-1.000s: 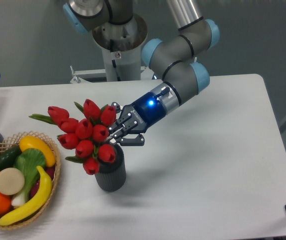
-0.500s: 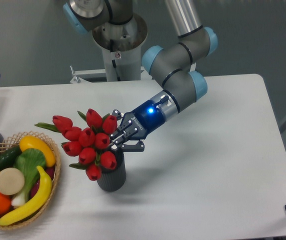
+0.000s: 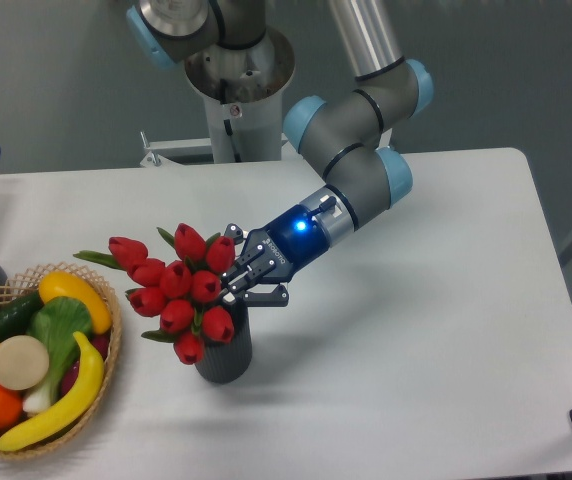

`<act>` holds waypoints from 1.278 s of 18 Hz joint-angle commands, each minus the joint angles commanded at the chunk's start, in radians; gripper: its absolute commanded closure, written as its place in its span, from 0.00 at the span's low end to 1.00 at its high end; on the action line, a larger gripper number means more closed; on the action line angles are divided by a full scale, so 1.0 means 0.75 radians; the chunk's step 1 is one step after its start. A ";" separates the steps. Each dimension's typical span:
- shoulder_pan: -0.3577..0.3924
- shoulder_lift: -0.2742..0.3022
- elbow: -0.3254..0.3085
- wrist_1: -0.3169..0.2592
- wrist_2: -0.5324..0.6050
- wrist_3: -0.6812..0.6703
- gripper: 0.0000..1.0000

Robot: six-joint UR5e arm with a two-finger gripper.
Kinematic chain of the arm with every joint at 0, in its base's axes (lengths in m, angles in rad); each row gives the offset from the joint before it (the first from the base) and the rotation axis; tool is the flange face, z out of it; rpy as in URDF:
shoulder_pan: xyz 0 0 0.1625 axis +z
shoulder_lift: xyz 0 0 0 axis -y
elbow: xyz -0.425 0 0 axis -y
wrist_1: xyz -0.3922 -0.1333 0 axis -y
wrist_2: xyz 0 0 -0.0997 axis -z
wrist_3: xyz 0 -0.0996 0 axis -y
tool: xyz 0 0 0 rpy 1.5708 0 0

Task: Insert the flowers into the vase
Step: 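Push the tulips further down into the vase with the gripper, then open the gripper and release the tulips in the vase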

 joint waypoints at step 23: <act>0.035 0.002 -0.004 0.000 0.061 0.043 0.60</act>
